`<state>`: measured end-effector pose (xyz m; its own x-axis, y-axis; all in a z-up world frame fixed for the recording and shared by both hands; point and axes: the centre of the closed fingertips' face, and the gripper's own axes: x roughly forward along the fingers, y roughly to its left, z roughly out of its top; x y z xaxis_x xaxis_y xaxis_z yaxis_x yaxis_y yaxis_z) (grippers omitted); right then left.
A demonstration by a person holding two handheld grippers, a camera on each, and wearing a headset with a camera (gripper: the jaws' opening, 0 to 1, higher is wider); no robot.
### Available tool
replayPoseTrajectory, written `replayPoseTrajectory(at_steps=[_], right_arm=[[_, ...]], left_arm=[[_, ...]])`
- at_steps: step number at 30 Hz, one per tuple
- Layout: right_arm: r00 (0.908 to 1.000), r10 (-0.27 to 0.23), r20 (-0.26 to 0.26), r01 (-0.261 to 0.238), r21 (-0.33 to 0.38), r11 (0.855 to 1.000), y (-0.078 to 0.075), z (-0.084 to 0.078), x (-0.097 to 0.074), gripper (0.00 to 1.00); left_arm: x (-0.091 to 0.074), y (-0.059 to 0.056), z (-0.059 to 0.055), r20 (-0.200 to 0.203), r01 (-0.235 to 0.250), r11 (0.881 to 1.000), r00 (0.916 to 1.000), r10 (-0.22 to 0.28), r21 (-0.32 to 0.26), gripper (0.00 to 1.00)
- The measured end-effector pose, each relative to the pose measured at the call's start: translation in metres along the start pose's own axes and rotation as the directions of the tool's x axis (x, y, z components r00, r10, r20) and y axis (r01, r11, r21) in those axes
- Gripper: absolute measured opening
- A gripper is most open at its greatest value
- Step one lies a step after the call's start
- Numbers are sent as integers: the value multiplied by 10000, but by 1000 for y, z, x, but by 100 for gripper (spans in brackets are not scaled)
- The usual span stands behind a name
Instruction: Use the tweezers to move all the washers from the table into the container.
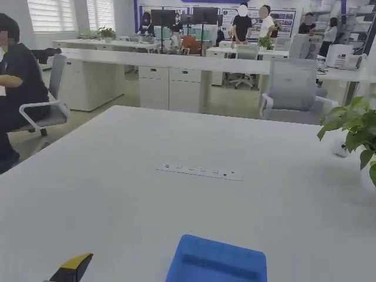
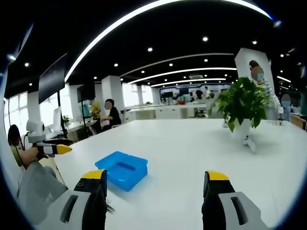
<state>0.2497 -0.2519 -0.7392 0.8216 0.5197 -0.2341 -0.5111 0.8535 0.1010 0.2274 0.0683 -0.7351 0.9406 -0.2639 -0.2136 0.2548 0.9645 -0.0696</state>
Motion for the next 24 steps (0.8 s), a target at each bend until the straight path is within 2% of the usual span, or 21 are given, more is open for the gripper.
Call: replayPoseTrajectory(at_steps=[5,9,14,15,18,20,22,24], right_arm=[[9988,123,-479,-137,-305,9994,4,-6,3,79],[9969,228,-752,-238,-125,9996,4,-11,4,79],[9921,239,-1228,-276,-286,9992,6,-16,4,78],[9897,313,-1394,-369,-378,9986,8,-18,4,77],[9810,871,-1735,-982,-562,9936,16,-21,5,59],[9723,1204,-2002,-1362,-672,9884,26,-25,7,57],[9599,1519,-2355,-1802,-1036,9782,30,-28,10,50],[9478,1746,-2670,-2199,-1502,9639,37,-29,14,43]], left_arm=[[0,3,0,-22,-132,9999,9999,132,4,83],[0,4,-1,-71,-152,9999,9999,151,-64,82],[2,1,-5,-333,-7,10000,9994,8,37,79],[2,-1,-7,-415,72,10000,9991,-70,47,79],[3,-2,-9,-591,170,9998,9981,-163,99,74],[3,-9,-14,-876,558,9982,9945,-577,-237,68],[4,-9,-18,-1185,669,9977,9907,-672,-62,61],[3,-13,-21,-1363,940,9954,9860,-959,-201,55]])
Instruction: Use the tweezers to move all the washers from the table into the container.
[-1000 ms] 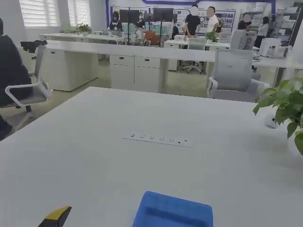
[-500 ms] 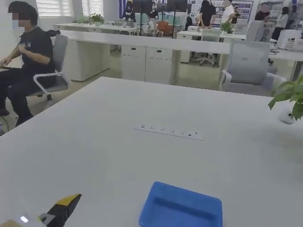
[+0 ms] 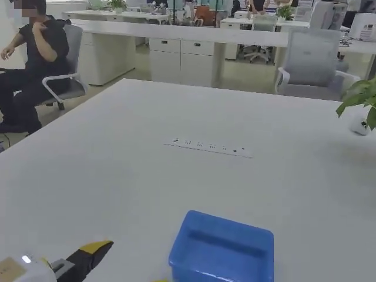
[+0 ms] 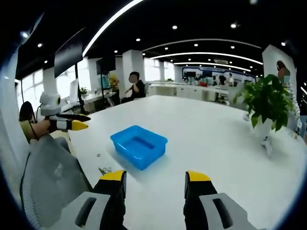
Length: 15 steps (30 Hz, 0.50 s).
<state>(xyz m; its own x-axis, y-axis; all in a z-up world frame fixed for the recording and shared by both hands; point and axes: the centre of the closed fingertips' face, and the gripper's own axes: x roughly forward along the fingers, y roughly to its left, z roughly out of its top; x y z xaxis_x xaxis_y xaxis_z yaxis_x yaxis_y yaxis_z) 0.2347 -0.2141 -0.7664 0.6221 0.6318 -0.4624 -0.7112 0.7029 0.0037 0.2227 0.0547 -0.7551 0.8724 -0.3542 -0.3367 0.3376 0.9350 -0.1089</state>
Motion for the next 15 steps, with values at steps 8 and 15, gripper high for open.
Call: replayPoseTrajectory(at_steps=[8,15], right_arm=[[9882,1360,-705,-1444,-1326,9806,36,4,29,13],[9615,2584,-940,-2698,-1416,9524,69,6,47,6]], left_arm=[[2,-31,-19,-1305,1959,9799,9732,-1895,377,24],[2,-48,-30,-2220,2930,9509,9381,-2658,999,6]])
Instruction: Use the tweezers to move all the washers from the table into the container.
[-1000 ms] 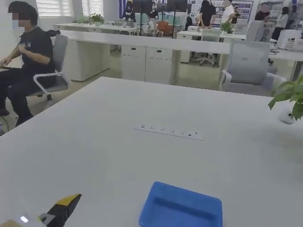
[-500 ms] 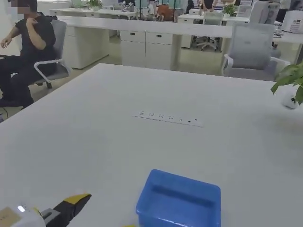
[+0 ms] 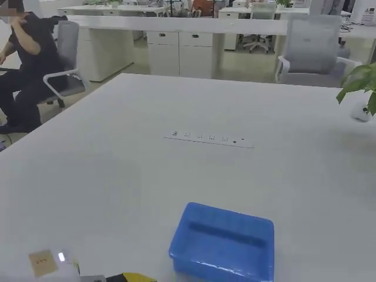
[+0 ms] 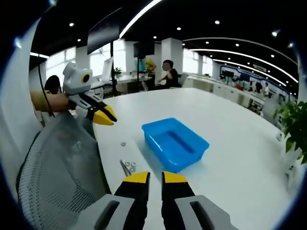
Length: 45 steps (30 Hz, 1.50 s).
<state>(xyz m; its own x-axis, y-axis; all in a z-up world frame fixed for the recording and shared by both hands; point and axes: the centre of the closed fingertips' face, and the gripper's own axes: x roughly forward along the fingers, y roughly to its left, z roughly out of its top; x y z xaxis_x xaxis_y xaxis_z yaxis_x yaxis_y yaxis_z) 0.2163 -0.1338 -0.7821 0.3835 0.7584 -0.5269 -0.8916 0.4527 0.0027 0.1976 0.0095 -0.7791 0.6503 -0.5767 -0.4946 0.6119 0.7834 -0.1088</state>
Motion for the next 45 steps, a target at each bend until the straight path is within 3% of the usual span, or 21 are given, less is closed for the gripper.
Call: replayPoseTrajectory(at_steps=[2,7,9,11,13,16,17,19,20,21,23,27,32,35,39,40,43,45], right_arm=[[9995,304,62,-304,55,9995,6,3,5,0],[9981,608,26,-609,94,9981,16,6,12,0],[9977,670,-114,-667,268,9974,17,3,15,0],[9977,609,-293,-599,357,9976,15,-2,18,0],[9956,644,-687,-623,322,9975,15,-10,22,0],[9932,731,-908,-702,345,9969,16,-14,28,0],[9915,796,-1030,-761,379,9964,17,-16,29,0],[9892,874,-1179,-861,158,9962,20,-18,31,0],[9872,907,-1309,-905,74,9959,21,-20,32,0],[9848,927,-1471,-952,-104,9954,22,-23,33,0],[9811,925,-1700,-993,-317,9946,23,-28,35,0],[9757,995,-1950,-1103,-451,9929,26,-35,39,0],[9725,968,-2118,-1090,-468,9929,29,-42,42,0],[9702,868,-2264,-1002,-483,9938,28,-48,41,0],[9686,687,-2390,-822,-470,9955,22,-52,42,0],[9685,651,-2404,-794,-500,9956,21,-52,42,1],[9674,559,-2471,-732,-614,9954,19,-53,44,4],[9661,458,-2540,-658,-709,9953,19,-55,45,6]], left_arm=[[2,-4,-4,-259,308,9995,9992,-307,42,4],[2,-9,-8,-581,711,9973,9959,-698,197,0],[3,-12,-13,-937,990,9948,9909,-965,223,0],[5,-17,-24,-1698,1543,9864,9751,-1428,562,0],[9,-19,-30,-2078,1766,9828,9647,-1619,544,0],[16,-24,-39,-2694,2337,9686,9413,-2034,852,0],[19,-28,-44,-3095,2703,9583,9226,-2301,932,0],[25,-29,-47,-3307,2990,9445,9124,-2412,1361,0],[29,-34,-48,-3389,3339,9308,9015,-2691,1491,0],[33,-35,-52,-3614,3394,9321,8908,-2753,1265,0],[40,-33,-53,-3671,3392,9292,8909,-2674,1465,5],[48,-32,-64,-4440,3709,9113,8570,-2616,1790,10],[57,-31,-70,-4855,4056,8866,8346,-2602,2222,5],[62,-33,-75,-5160,4355,8645,8158,-2612,2509,3],[67,-35,-77,-5381,4548,8436,8044,-2517,2854,0],[67,-34,-78,-5512,4657,8259,7995,-2387,3178,0],[68,-36,-78,-5637,4792,8140,7909,-2383,3282,0],[69,-36,-80,-5835,4961,7941,7792,-2287,3512,0]])
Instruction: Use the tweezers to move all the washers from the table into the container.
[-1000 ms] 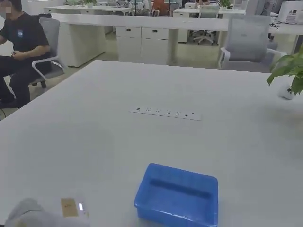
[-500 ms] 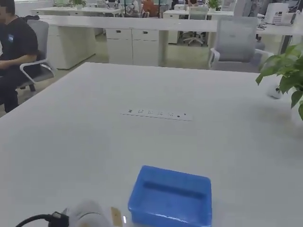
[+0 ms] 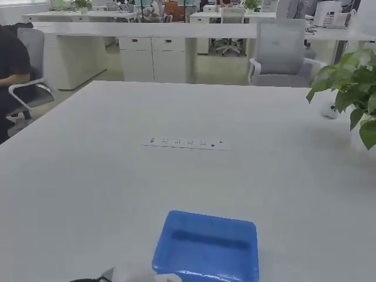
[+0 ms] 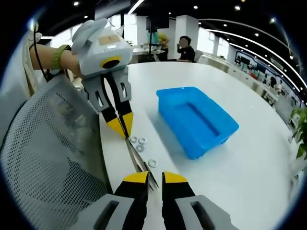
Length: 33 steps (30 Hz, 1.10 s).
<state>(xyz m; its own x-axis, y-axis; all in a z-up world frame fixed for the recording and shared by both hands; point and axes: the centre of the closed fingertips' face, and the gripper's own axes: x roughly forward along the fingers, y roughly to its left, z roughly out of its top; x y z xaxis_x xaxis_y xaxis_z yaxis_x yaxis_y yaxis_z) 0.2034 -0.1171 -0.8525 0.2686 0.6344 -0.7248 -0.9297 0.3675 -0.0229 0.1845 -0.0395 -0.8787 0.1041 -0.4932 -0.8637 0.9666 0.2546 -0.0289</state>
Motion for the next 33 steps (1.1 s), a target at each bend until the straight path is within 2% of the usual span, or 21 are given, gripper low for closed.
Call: replayPoseTrajectory(at_steps=[6,10,13,17,19,20,23,26,28,31,33], right_arm=[[9998,-29,-173,27,-91,10000,1,-4,2,6],[9995,-128,-287,126,-85,9999,-3,-6,3,5],[9992,-290,-281,295,175,9994,-10,-8,2,6],[9993,-377,-86,380,468,9982,-13,-6,-1,6],[9991,-410,-61,413,548,9976,-14,-6,-1,6],[9992,-383,-79,386,539,9978,-13,-7,-1,6],[9997,-245,-36,246,494,9985,-11,-6,1,5],[10000,-89,-6,89,346,9994,-7,-5,2,0],[10000,-31,-14,31,254,9997,-5,-4,2,0],[10000,-51,36,51,228,9997,-6,-3,2,0],[9999,-87,102,84,275,9996,-7,-2,1,0]], left_arm=[[-1,1,1,-193,5,9990,9998,4,442,0],[0,1,1,-562,93,9991,9984,-69,423,0],[1,0,1,-1169,218,9949,9931,-101,989,0],[3,-1,2,-1853,179,9912,9827,67,1312,0],[3,0,3,-1931,198,9930,9812,31,1167,0],[2,0,2,-1947,206,9963,9808,-40,829,0],[2,1,2,-1800,209,9985,9836,-113,514,0],[2,0,2,-1763,163,9979,9843,-50,627,0],[2,-1,2,-1743,114,9961,9847,40,873,0],[3,-2,2,-1747,-87,9961,9843,241,883,0],[3,-2,2,-1922,-204,9927,9804,432,1189,0]])
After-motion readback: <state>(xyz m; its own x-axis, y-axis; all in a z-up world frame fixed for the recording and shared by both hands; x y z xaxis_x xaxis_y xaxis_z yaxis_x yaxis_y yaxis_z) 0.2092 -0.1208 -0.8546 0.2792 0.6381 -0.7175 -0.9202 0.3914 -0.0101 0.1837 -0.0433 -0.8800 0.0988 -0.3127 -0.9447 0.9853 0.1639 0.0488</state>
